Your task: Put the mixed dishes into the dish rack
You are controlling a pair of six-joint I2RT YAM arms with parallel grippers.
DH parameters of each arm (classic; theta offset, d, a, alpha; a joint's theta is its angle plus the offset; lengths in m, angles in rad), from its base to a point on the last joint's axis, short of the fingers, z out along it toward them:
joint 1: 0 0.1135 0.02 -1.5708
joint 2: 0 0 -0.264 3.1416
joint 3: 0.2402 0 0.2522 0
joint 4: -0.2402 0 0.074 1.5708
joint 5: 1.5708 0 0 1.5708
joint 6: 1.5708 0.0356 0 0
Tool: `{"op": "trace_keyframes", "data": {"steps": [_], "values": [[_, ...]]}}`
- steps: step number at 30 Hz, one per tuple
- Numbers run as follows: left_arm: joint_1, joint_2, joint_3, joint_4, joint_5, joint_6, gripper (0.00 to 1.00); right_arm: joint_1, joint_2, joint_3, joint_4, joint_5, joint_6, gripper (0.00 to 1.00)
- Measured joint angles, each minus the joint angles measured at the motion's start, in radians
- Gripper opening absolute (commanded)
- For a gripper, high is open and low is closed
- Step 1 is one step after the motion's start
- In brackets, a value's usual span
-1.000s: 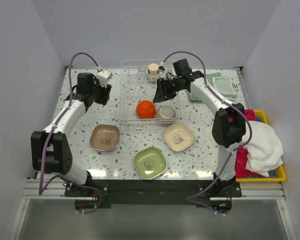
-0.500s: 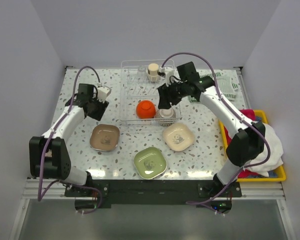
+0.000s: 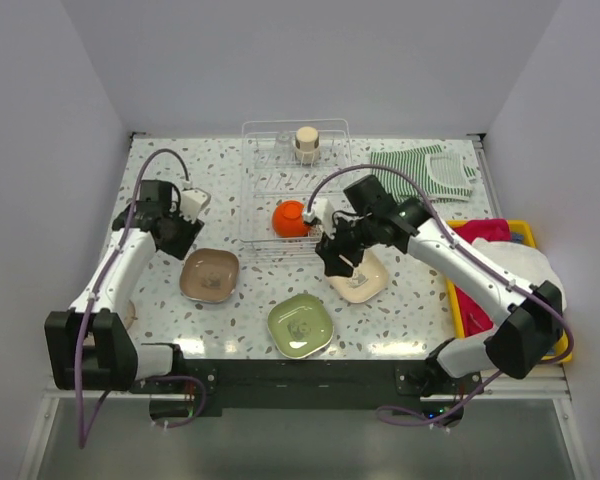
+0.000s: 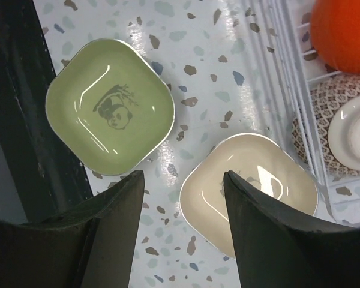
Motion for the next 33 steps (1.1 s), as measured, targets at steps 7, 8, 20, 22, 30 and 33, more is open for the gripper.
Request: {"op": "trace_keyframes", "data": {"steps": [7, 8, 20, 22, 30, 33], "values": [[0.129, -0.007, -0.003, -0.097, -0.06, 0.05, 0.57, 0.215, -0.034, -0.072, -0.008, 0.062, -0.172, 0.59], [0.13, -0.016, -0.008, -0.102, -0.064, 0.051, 0.57, 0.237, -0.045, -0.101, 0.002, 0.062, -0.197, 0.58], [0.132, -0.051, 0.018, -0.16, 0.027, -0.042, 0.56, 0.46, -0.077, -0.363, 0.126, 0.13, -0.291, 0.57], [0.132, -0.055, 0.046, -0.175, 0.084, -0.048, 0.56, 0.462, -0.078, -0.363, 0.149, 0.142, -0.266, 0.56], [0.033, -0.231, 0.097, -0.225, 0.408, -0.021, 0.58, 0.386, -0.076, -0.341, 0.196, 0.209, -0.051, 0.49], [-0.151, -0.258, 0.164, -0.24, 0.491, -0.02, 0.57, 0.147, -0.076, -0.256, 0.17, 0.183, 0.098, 0.55]]}}
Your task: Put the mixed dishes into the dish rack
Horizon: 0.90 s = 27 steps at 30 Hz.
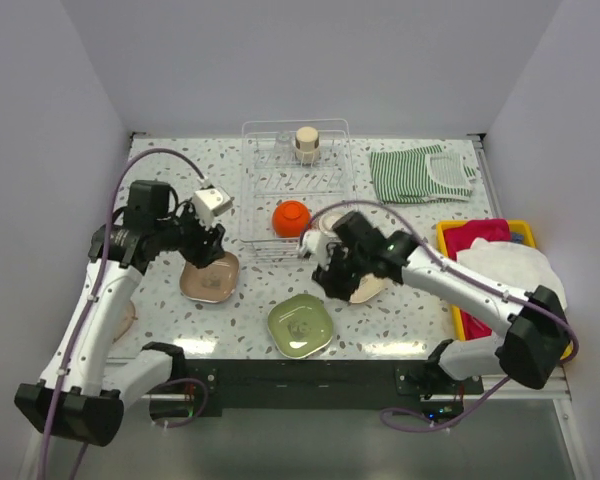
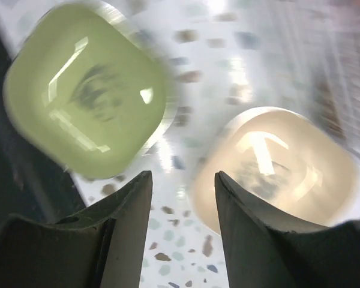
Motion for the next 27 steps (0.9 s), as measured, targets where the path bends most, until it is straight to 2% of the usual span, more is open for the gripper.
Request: {"op": "trace_keyframes", "data": {"steps": [5, 10, 11, 16, 23, 27], "values": [[-0.209, 0.045, 0.024, 0.002, 0.045, -0.015, 0.56, -0.406, 0.01, 0.158, -0.054, -0.032, 0.2, 0.6], [-0.43, 0.208, 0.024, 0.042, 0.015, -0.073, 0.56, -0.657, 0.074, 0.261, -0.129, -0.051, 0.37, 0.66], [-0.505, 0.244, 0.023, 0.055, -0.006, -0.093, 0.56, -0.702, 0.08, 0.271, -0.141, -0.046, 0.399, 0.66], [-0.757, 0.326, 0.005, 0.119, -0.053, -0.206, 0.55, -0.801, 0.074, 0.308, -0.166, -0.017, 0.45, 0.67], [-0.957, 0.43, -0.001, 0.202, -0.129, -0.377, 0.57, -0.805, -0.029, 0.301, -0.167, -0.017, 0.464, 0.69], [-1.032, 0.48, -0.023, 0.235, -0.163, -0.472, 0.56, -0.805, -0.095, 0.277, -0.166, -0.017, 0.464, 0.69]]}}
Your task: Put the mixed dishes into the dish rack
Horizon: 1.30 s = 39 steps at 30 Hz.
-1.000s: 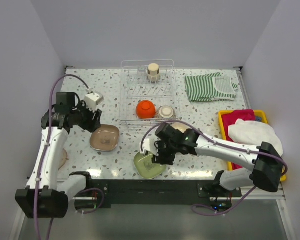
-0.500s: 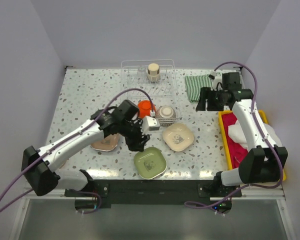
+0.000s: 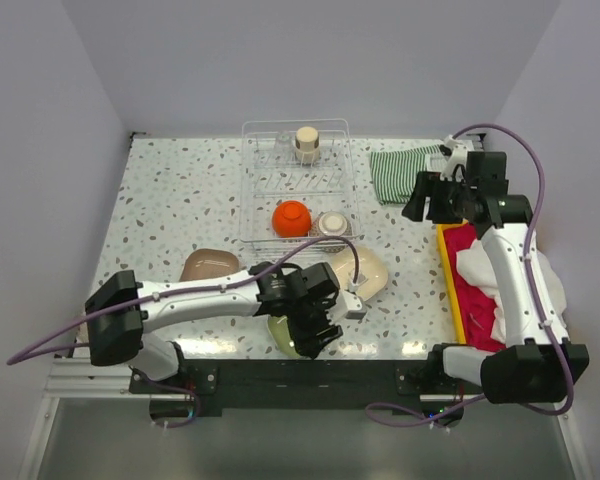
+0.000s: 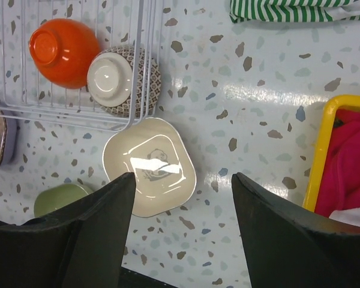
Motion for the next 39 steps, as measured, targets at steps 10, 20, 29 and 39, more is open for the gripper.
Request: {"op": "trace_keyframes", "data": {"steps": [10, 20, 29, 39], "values": [[-0.047, 0.149, -0.013, 0.007, -0.115, -0.129, 0.56, -0.023, -0.125, -0.101, 0.001, -0.002, 0.001, 0.7], [-0.051, 0.258, 0.048, 0.006, -0.186, -0.15, 0.18, -0.023, -0.201, -0.152, -0.003, -0.009, 0.0, 0.69], [-0.054, 0.263, 0.099, -0.045, -0.156, -0.113, 0.0, -0.023, -0.194, -0.137, -0.04, -0.01, -0.015, 0.69], [0.056, 0.267, 0.489, -0.299, 0.135, 0.143, 0.0, -0.023, -0.06, 0.076, -0.151, -0.01, -0.126, 0.7]]}}
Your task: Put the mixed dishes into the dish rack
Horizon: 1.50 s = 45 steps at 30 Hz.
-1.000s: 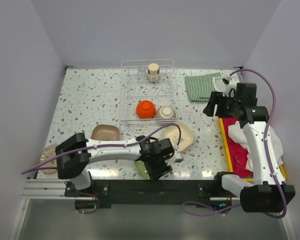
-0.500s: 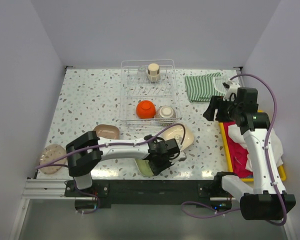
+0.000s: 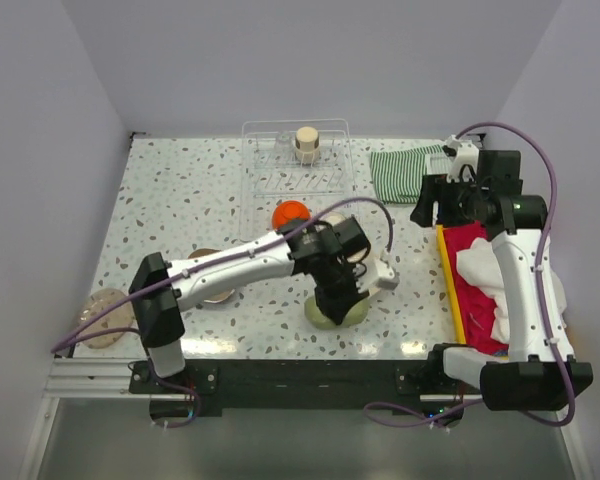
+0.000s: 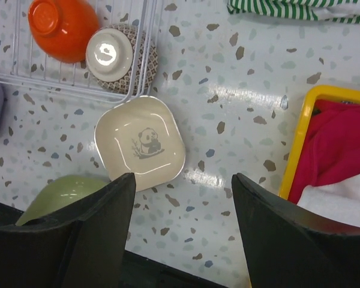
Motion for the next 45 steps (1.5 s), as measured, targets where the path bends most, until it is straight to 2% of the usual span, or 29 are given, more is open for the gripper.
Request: {"op": "trace_keyframes", "data": {"steps": [2, 4, 6, 8, 10, 13, 16, 18, 23, 27, 32, 41, 45], "values": [[0.08, 0.035, 0.175, -0.087, 0.069, 0.058, 0.0, 0.0, 0.039, 0.042, -0.015, 0.002, -0.022, 0.7], [0.144, 0.103, 0.42, -0.161, 0.111, 0.115, 0.0, 0.0, 0.075, 0.067, -0.034, 0.006, -0.042, 0.7], [0.192, 0.177, 0.669, -0.167, 0.141, 0.156, 0.0, 0.0, 0.106, 0.07, -0.054, 0.013, -0.059, 0.7], [0.237, 0.182, 0.751, -0.118, 0.183, 0.169, 0.0, 0.0, 0.137, 0.072, -0.073, 0.031, -0.065, 0.7], [0.298, 0.14, 0.687, -0.051, 0.23, 0.158, 0.0, 0.0, 0.189, 0.099, -0.097, 0.047, -0.063, 0.7], [0.409, 0.083, 0.503, 0.12, 0.288, 0.093, 0.0, 0.0, 0.261, 0.15, -0.093, 0.066, -0.055, 0.7], [0.528, 0.077, 0.329, 0.361, 0.308, -0.042, 0.0, 0.0, 0.322, 0.215, -0.087, 0.088, -0.054, 0.7], [0.592, 0.1, 0.268, 0.52, 0.308, -0.165, 0.0, 0.0, 0.353, 0.255, -0.087, 0.101, -0.055, 0.7], [0.665, 0.177, 0.232, 0.9, 0.301, -0.438, 0.0, 0.0, 0.434, 0.333, -0.08, 0.111, -0.056, 0.7], [0.675, 0.256, 0.231, 1.188, 0.3, -0.67, 0.0, 0.0, 0.475, 0.338, -0.073, 0.129, -0.058, 0.7], [0.679, 0.369, 0.222, 1.474, 0.29, -0.92, 0.0, 0.0, 0.482, 0.335, -0.063, 0.139, -0.061, 0.7], [0.691, 0.467, 0.151, 1.711, 0.238, -1.204, 0.0, 0.0, 0.492, 0.335, -0.063, 0.18, -0.091, 0.7], [0.709, 0.47, 0.108, 1.741, 0.219, -1.311, 0.0, 0.0, 0.491, 0.329, -0.063, 0.203, -0.109, 0.7]]}}
